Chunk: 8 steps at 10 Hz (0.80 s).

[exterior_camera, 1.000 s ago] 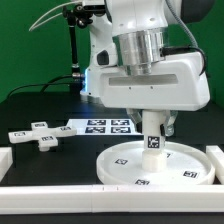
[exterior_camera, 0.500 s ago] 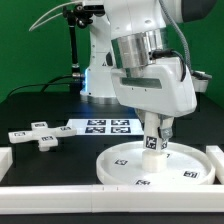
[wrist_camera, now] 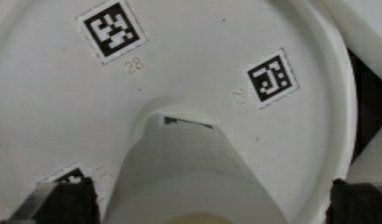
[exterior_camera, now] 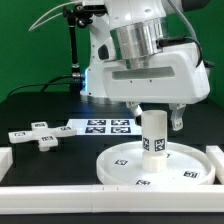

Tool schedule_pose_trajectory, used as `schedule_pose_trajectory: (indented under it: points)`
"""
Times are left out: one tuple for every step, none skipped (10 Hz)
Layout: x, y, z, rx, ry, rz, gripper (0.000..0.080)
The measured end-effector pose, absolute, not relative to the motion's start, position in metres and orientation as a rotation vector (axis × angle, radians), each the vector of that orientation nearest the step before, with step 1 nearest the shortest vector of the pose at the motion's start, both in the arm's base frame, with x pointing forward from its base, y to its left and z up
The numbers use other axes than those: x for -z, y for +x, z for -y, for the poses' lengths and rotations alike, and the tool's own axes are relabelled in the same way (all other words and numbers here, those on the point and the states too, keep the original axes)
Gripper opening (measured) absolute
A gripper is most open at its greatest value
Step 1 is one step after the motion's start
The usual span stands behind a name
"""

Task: Assemble round table

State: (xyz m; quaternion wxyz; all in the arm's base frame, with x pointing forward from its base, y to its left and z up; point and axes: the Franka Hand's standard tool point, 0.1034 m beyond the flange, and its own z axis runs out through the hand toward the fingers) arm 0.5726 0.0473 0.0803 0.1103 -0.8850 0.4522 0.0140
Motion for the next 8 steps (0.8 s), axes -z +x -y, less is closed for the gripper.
schedule_pose_trajectory:
  points:
    - [-0.0822, 0.5714, -0.0464, -0.039, -2.601, -1.328, 0.0649]
    - [-0.0817, 0.5713, -0.0466, -0.037, -2.609, -1.312, 0.0649]
    - [-0.0813, 0.5711, -0.0469, -0.038, -2.61, -1.31, 0.0649]
    - [-0.0811, 0.5711, -0.0467, -0.026, -2.655, -1.217, 0.0649]
    - [-0.0808, 0.571, -0.0464, -0.01, -2.715, -1.078, 0.0649]
    - [-0.0808, 0.5711, -0.0454, 0.02, -2.813, -0.849, 0.0649]
    - [-0.0812, 0.572, -0.0456, 0.051, -2.898, -0.623, 0.0649]
    - [-0.0812, 0.572, -0.0462, 0.067, -2.942, -0.449, 0.0649]
